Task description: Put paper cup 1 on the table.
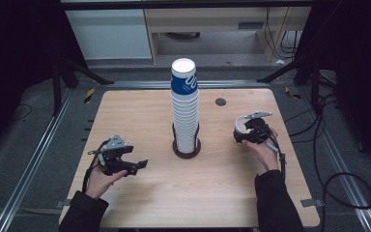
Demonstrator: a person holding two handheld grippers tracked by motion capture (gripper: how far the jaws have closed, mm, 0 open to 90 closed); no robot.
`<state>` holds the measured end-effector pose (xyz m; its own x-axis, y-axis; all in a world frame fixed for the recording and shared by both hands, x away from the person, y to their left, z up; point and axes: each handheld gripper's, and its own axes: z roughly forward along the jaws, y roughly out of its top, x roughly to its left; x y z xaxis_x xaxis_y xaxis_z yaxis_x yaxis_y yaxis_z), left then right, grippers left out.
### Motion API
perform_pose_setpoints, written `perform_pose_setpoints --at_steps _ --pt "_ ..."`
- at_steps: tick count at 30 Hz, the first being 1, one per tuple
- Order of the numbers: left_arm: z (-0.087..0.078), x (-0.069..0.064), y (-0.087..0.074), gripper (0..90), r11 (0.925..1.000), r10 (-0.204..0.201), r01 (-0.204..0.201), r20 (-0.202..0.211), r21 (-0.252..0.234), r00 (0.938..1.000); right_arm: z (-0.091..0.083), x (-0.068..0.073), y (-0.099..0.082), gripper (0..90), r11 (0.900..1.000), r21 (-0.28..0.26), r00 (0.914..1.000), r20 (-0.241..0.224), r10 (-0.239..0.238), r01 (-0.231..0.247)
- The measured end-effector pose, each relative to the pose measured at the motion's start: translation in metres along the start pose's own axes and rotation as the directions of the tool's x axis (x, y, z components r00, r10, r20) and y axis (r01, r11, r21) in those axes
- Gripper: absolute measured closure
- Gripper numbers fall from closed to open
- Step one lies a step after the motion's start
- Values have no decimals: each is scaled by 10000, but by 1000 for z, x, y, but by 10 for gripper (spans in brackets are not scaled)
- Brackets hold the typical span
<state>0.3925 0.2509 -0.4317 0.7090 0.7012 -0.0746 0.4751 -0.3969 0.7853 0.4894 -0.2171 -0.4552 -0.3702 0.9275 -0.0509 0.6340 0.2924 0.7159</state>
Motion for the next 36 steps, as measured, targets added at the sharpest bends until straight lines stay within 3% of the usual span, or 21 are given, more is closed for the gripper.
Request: perform_pose_setpoints --at_steps 12,17,24,36 --pt "1 -1 0 140 10000 62 -62 47 57 10000 13 1 -3 186 9994 327 9999 114 -124 121" --pt "1 -1 0 140 10000 82 -83 80 43 9999 11 2 -2 112 9994 325 9999 43 -106 105" --pt "1 -1 0 139 10000 77 -78 103 40 9999 0 4 2 50 10000 -39 9997 238 -55 56" --pt "1 -2 0 136 9999 91 -92 111 100 9999 -27 7 9 43 9953 -962 9995 287 -106 133"
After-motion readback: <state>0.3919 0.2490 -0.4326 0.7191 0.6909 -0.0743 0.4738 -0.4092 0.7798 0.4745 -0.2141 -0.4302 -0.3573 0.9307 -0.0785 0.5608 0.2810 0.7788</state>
